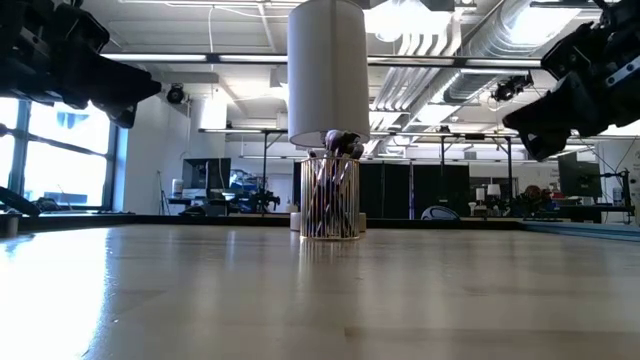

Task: Put items in baskets/containers
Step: Return to Home Position

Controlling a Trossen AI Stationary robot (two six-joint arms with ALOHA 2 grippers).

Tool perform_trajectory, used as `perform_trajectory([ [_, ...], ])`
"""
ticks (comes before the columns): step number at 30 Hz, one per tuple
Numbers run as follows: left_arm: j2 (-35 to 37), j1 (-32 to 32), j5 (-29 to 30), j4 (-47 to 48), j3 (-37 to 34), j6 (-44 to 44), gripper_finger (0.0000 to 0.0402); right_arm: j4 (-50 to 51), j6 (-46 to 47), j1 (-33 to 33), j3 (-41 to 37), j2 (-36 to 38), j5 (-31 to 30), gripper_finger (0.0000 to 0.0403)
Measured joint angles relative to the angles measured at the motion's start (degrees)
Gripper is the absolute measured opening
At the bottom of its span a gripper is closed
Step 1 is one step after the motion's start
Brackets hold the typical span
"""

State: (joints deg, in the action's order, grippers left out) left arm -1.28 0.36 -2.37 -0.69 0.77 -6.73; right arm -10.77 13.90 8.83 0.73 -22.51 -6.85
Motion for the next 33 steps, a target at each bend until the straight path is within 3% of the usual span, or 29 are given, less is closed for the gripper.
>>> perform_trajectory([
  [10,0.0,0.0,0.0,0.0,0.0,0.0,0.0097,10.0,0.5,-6.1,0.1,8.6,8.5,0.0],
  [19,0.0,0.0,0.0,0.0,0.0,0.0,0.0097,10.6,2.1,-7.1,0.3,11.4,8.9,0.0],
  [27,0.0,0.0,0.0,0.0,0.0,0.0,0.0097,24.1,-1.2,-7.0,6.7,11.7,8.4,0.0],
  [33,0.0,0.0,0.0,0.0,0.0,0.0,0.0097,25.5,-1.9,-7.0,5.6,18.0,7.2,0.0],
])
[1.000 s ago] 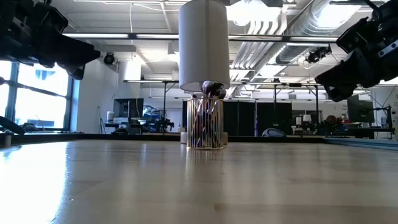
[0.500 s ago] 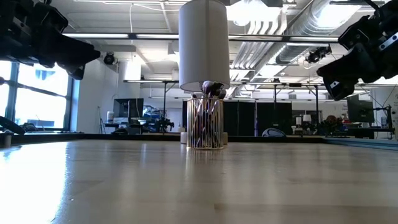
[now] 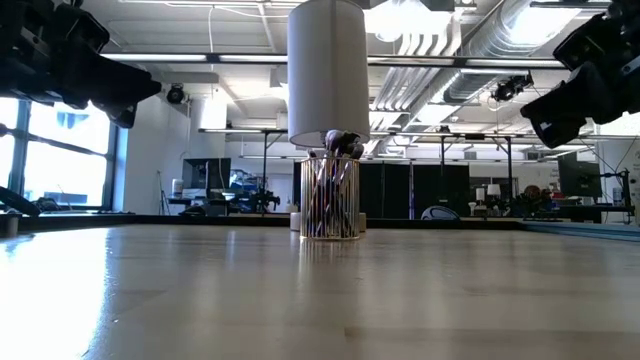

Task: Put items in baskets/containers
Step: Return to Home Position

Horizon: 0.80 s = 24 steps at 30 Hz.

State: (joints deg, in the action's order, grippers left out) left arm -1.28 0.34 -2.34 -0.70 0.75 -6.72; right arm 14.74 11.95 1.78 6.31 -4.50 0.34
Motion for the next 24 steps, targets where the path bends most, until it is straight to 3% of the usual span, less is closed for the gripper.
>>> perform_trajectory([
  [3,0.0,0.0,0.0,0.0,0.0,0.0,0.0097,0.0,0.1,0.0,-0.8,4.4,-0.5,0.0],
  [24,-0.1,0.0,0.0,0.0,0.0,0.0,0.0097,1.4,-3.0,0.0,-0.6,4.1,1.5,0.0],
])
